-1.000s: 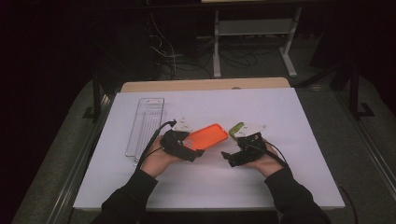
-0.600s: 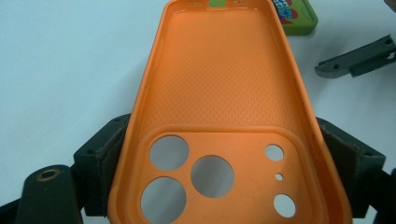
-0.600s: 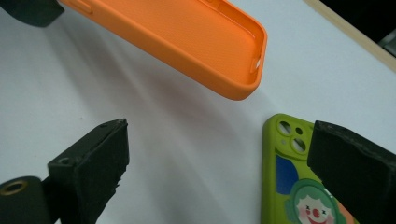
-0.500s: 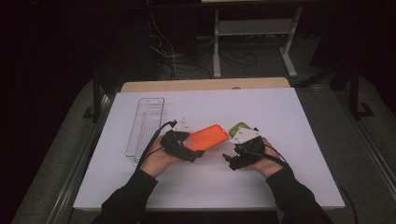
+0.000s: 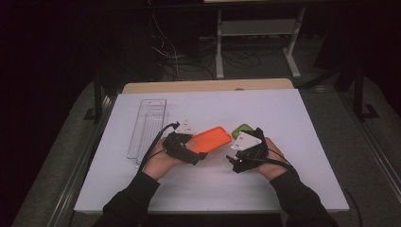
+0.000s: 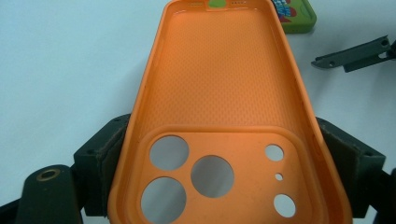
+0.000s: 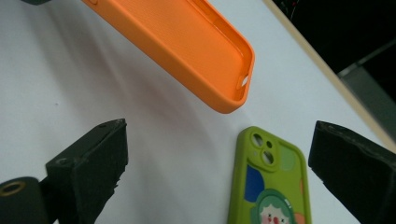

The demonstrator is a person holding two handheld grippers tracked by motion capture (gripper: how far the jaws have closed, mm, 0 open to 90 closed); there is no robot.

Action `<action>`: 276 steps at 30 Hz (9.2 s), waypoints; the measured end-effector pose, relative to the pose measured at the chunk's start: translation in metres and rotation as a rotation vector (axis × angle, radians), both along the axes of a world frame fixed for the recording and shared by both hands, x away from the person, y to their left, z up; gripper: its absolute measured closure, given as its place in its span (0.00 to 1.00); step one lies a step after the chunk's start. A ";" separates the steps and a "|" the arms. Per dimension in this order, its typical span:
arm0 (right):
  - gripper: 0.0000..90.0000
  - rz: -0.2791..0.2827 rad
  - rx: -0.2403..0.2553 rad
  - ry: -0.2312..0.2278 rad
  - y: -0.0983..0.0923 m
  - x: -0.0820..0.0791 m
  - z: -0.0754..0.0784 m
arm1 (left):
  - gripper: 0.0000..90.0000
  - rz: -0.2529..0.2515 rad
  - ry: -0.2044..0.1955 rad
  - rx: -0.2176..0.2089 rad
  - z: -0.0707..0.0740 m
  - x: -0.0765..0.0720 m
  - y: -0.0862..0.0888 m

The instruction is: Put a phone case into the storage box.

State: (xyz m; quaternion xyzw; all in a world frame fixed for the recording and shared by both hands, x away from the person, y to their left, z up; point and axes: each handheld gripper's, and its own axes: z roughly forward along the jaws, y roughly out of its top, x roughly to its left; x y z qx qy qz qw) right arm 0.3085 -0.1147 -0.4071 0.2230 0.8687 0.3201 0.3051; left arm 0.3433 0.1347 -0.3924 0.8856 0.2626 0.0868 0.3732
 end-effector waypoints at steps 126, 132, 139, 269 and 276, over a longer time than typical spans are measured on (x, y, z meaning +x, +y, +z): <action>0.86 0.192 -0.523 -0.565 0.038 -0.019 -0.025 | 0.00 -0.087 0.041 -0.061 0.012 0.005 0.027; 0.86 0.152 -0.452 -0.511 0.033 -0.017 -0.023 | 0.00 -0.080 0.047 -0.048 0.012 0.006 0.028; 0.86 0.109 -0.354 -0.446 0.028 -0.013 -0.018 | 0.00 -0.068 0.045 -0.054 0.011 0.004 0.027; 0.87 -0.049 0.475 0.237 0.013 0.002 0.005 | 0.05 0.030 0.088 -0.380 0.041 0.048 -0.033; 0.87 -0.050 0.467 0.250 0.016 0.002 0.001 | 0.14 0.026 0.088 -0.404 0.043 0.049 -0.030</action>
